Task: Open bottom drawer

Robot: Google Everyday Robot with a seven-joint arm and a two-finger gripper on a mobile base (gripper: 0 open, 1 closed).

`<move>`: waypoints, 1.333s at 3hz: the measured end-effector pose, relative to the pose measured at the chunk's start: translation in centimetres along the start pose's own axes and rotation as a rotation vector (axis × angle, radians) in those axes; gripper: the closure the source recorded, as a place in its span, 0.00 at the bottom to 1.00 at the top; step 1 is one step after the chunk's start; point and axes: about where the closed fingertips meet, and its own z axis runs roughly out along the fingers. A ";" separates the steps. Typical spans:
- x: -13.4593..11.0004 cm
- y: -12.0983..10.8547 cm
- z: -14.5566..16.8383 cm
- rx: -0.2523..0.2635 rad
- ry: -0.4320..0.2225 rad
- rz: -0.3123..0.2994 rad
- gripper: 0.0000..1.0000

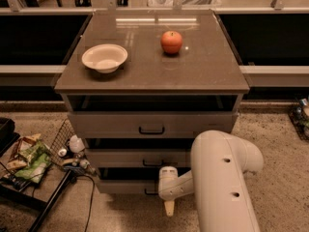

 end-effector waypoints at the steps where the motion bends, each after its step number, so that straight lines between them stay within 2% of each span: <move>1: 0.0 0.0 0.0 0.000 0.000 0.000 0.00; 2: 0.1 -0.1 0.1 -0.026 0.008 0.004 0.14; 3: 0.6 -1.0 1.0 -0.089 0.048 -0.027 0.38; 4: 1.3 0.6 1.3 -0.195 0.079 0.007 0.61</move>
Offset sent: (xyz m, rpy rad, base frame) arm 0.0111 -0.0039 -0.0017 -0.0400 0.1757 -0.0500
